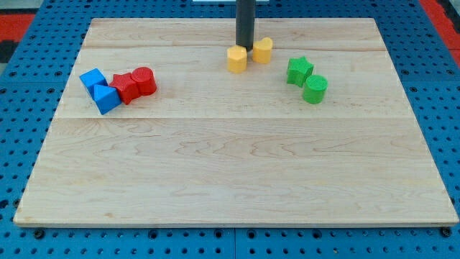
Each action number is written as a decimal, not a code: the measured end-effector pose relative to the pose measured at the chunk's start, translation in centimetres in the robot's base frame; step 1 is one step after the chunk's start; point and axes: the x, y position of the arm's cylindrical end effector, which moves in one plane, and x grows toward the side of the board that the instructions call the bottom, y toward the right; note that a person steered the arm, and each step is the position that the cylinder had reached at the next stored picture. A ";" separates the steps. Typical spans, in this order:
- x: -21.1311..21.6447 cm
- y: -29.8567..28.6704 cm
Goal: Move the yellow hexagon towards bottom left to the board
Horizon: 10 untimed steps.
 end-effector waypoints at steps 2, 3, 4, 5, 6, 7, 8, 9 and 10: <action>8.0 -3.5; 4.8 -3.4; 8.5 -7.3; 15.1 -9.9; 19.6 -11.8; 19.8 -14.9; 17.2 -15.3; 18.3 -18.2; 22.6 -19.8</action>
